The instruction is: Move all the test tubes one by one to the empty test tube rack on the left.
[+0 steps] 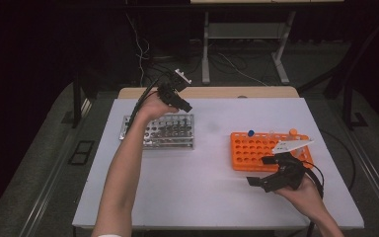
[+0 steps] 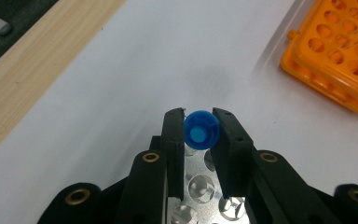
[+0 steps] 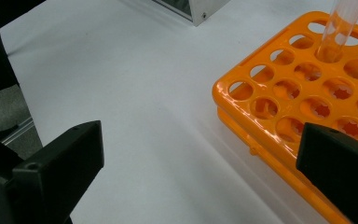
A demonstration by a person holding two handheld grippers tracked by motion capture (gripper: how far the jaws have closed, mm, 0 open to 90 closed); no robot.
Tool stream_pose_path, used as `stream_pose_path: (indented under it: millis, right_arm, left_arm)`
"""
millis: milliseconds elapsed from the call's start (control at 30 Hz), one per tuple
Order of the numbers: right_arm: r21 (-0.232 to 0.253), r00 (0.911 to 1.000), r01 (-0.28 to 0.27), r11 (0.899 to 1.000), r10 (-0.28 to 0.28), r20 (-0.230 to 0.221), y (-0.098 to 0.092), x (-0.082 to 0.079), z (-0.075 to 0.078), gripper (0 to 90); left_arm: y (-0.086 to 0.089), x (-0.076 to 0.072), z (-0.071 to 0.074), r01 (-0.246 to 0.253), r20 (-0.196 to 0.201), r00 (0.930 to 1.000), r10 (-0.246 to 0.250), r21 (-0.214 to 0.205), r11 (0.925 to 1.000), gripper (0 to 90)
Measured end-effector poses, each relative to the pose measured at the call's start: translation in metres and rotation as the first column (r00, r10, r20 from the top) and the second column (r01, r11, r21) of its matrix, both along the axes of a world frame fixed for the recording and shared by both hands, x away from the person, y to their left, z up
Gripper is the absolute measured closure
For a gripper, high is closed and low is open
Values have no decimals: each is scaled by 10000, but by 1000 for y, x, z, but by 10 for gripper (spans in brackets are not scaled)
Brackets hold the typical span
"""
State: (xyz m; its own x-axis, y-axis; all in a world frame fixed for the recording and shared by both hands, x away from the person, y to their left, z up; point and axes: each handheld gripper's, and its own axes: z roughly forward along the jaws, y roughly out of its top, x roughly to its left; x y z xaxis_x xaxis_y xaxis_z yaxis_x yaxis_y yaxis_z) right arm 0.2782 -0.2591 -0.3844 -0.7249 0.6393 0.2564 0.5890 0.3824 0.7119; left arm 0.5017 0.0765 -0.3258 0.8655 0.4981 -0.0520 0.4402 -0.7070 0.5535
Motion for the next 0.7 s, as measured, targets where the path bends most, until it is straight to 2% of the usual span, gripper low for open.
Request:
stream_pose_path:
  millis: [133,200,333,433,533,700]
  right_arm:
    - [1,10000,14,10000,-14,-20,-1,0,-1,3]
    - [-4,10000,24,10000,-24,-40,-1,1,-1,3]
    - [-14,10000,33,10000,-33,-42,-1,1,-1,3]
    - [20,10000,57,10000,-57,-27,-1,1,-1,3]
    - [0,10000,65,10000,-65,-8,-1,1,-1,3]
    - [-45,9999,96,9999,-97,-65,-1,3,-1,3]
  left_arm:
    - [0,0,-4,9,-148,9999,-8,31,10000,736]
    - [0,0,-5,6,-291,9996,-8,-84,10000,725]
    - [-2,-2,-2,-11,-260,9997,10,-53,10000,623]
    - [-2,-6,3,-60,-183,9998,55,-273,9996,560]
    - [-1,-11,11,-103,-45,9999,101,-312,9995,477]
    - [3,-24,26,-272,201,9994,288,-766,9967,339]
